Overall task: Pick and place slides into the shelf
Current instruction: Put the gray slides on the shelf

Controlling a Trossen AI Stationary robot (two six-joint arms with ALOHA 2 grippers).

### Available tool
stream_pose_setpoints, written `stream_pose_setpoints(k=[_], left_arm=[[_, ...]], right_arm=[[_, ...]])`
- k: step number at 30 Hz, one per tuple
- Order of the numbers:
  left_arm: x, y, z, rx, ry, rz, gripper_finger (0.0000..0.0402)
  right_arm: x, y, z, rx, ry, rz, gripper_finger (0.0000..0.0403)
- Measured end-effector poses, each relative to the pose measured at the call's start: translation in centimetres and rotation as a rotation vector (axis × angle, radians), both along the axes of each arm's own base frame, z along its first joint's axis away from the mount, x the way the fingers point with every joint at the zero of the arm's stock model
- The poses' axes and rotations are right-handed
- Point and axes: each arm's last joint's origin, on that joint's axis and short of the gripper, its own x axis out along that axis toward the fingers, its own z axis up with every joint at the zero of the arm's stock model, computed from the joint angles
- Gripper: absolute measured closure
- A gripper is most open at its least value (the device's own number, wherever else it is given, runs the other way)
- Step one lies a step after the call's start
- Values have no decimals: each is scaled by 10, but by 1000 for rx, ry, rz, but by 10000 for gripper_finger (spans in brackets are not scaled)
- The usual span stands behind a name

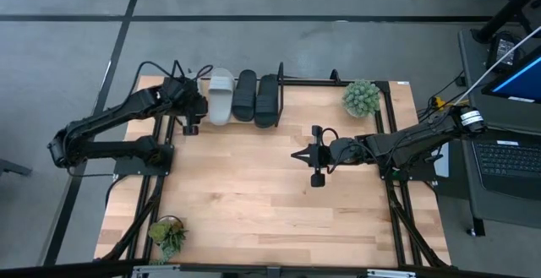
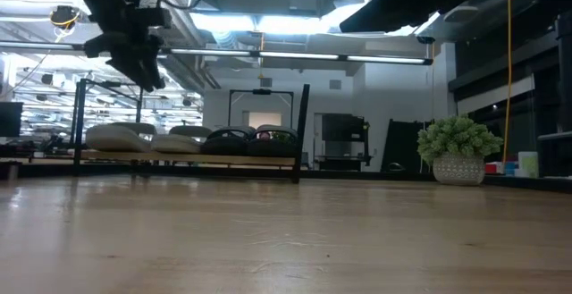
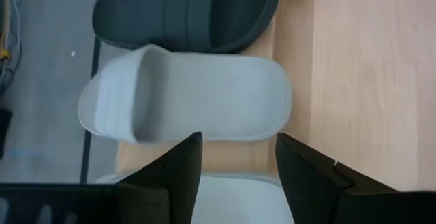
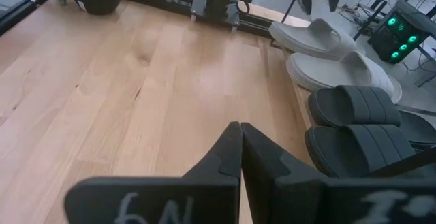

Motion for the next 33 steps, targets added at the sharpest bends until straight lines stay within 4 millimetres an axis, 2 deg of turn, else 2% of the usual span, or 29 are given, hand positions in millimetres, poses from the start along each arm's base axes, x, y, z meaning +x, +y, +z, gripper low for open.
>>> stream_pose_setpoints(k=[8, 20, 27, 33], left_arm=[[1, -1, 2, -49, -55, 90, 225], [4, 2, 5, 0, -108, 161, 225], [5, 2, 5, -10, -118, 160, 225], [5, 4, 3, -12, -107, 278, 225]], right_arm=[[0, 0, 0, -6, 2, 2, 396], [0, 0, -1, -50, 13, 20, 396], [2, -12, -1, -49, 15, -24, 396], [3, -21, -1, -25, 18, -67, 396]])
